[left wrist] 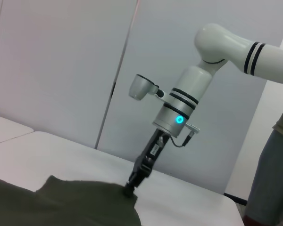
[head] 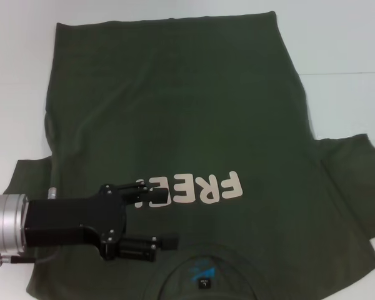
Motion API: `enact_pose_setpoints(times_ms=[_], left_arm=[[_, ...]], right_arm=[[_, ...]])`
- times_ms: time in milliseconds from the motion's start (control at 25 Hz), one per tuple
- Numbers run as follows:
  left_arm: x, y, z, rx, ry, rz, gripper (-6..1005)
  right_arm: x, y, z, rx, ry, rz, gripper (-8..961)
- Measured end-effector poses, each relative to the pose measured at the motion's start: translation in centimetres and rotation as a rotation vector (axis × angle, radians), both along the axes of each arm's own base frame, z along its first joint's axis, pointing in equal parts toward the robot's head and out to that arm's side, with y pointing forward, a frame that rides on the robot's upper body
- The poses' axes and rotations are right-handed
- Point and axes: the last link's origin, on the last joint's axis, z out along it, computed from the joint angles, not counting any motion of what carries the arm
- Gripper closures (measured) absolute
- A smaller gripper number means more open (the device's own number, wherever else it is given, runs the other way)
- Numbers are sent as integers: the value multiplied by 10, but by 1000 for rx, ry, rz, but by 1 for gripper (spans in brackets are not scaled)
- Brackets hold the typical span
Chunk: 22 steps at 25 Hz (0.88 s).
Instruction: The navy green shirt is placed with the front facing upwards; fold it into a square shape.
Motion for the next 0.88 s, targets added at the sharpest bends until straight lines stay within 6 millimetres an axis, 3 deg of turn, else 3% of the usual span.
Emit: enact_pose_setpoints(times_ms=[280,560,720,880], left_arm=[[1,0,0,-8,-4,3,95],[3,1,1,-5,-11,-1,95],[5,3,1,-2,-13,-4,95],[6,4,1,-1,-12,-5,95]], right_arm=[[18,3,19,106,-67,27,929],[19,12,25,159,-96,65,928],[4,20,21,149,-72,112,928],[-33,26,11,122,55,210,928]])
